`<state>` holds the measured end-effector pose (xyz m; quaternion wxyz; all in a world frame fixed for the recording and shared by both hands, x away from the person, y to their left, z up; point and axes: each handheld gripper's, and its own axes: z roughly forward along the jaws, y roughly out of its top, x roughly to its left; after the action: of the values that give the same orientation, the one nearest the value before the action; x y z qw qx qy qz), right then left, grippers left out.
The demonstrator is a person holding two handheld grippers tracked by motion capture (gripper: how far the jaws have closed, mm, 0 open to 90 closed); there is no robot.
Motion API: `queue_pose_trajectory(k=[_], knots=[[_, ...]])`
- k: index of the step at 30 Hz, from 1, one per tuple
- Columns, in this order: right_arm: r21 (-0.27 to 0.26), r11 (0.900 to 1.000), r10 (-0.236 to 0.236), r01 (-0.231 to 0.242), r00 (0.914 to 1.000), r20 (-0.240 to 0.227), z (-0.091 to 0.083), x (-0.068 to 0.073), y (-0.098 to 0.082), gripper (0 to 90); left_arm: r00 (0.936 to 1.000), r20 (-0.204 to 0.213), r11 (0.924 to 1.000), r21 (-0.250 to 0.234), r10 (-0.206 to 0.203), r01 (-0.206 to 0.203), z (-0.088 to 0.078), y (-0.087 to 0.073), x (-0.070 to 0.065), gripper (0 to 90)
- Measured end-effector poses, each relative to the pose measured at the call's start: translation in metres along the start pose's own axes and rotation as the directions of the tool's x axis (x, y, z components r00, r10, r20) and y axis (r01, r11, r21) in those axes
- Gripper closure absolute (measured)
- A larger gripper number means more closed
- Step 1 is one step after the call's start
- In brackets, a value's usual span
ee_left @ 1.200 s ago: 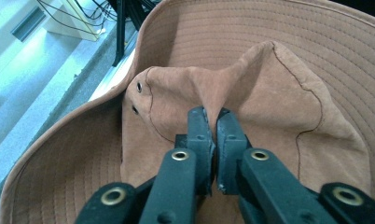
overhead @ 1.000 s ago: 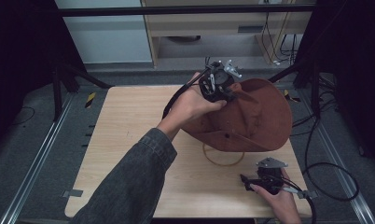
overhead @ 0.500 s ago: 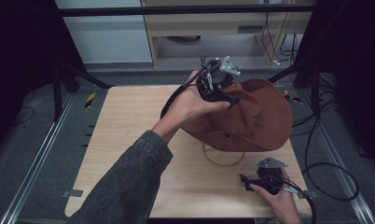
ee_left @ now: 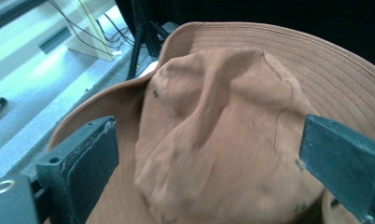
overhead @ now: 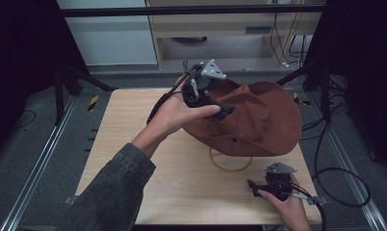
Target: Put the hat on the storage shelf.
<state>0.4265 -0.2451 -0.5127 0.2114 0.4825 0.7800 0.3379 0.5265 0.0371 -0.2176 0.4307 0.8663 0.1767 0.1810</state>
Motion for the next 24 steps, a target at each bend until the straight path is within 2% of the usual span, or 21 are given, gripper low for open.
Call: queue_pose_trajectory(k=[7, 11, 12, 13, 15, 20, 21, 22, 23, 24], knots=[[0.002, 1.000, 0.010, -0.010, 0.9999, -0.001, 0.000, 0.001, 0.000, 5.4, 0.9984, -0.049, 0.9994, -0.022, -0.029, 0.028, -0.038, -0.035, 0.013, 4.2], [0.002, 1.000, 0.010, -0.010, 0.9999, -0.001, 0.000, 0.001, 0.000, 5.4, 0.9961, -0.072, 0.9986, -0.020, -0.050, 0.049, -0.054, -0.060, 0.019, 4.1], [0.002, 1.000, 0.012, -0.012, 0.9999, 0.000, 0.000, 0.001, 0.000, 5.4, 0.9944, -0.093, 0.9987, -0.009, -0.050, 0.050, -0.059, -0.073, 0.020, 4.1], [0.001, 1.000, 0.011, -0.011, 0.9999, 0.000, 0.000, 0.001, 0.000, 5.4, 0.9944, -0.093, 0.9987, -0.009, -0.050, 0.050, -0.059, -0.073, 0.020, 4.1], [0.001, 1.000, 0.009, -0.009, 1.0000, 0.001, 0.000, 0.001, 0.000, 5.4, 0.9934, -0.101, 0.9985, -0.010, -0.054, 0.054, -0.066, -0.085, 0.019, 4.0], [0.000, 1.000, 0.009, -0.009, 1.0000, 0.000, 0.000, 0.001, 0.000, 5.4, 0.9850, -0.145, 0.9955, -0.026, -0.094, 0.091, -0.082, -0.119, 0.016, 4.0], [0.000, 1.000, 0.009, -0.009, 1.0000, 0.000, 0.000, 0.001, 0.000, 5.4, 0.9843, -0.152, 0.9959, -0.022, -0.090, 0.088, -0.083, -0.126, 0.015, 4.0], [0.000, 1.000, 0.009, -0.009, 1.0000, 0.000, 0.000, 0.001, 0.000, 5.4, 0.9831, -0.166, 0.9968, 0.001, -0.078, 0.079, -0.085, -0.140, 0.013, 3.9], [0.000, 1.000, 0.009, -0.009, 1.0000, 0.000, 0.000, 0.001, 0.000, 5.4, 0.9831, -0.166, 0.9968, 0.001, -0.078, 0.079, -0.085, -0.140, 0.013, 3.9], [-0.002, 1.000, 0.000, 0.000, 1.0000, 0.002, 0.000, 0.000, 0.000, 5.5, 0.9827, -0.161, 0.9956, 0.004, -0.092, 0.093, -0.085, -0.153, 0.011, 3.9]])
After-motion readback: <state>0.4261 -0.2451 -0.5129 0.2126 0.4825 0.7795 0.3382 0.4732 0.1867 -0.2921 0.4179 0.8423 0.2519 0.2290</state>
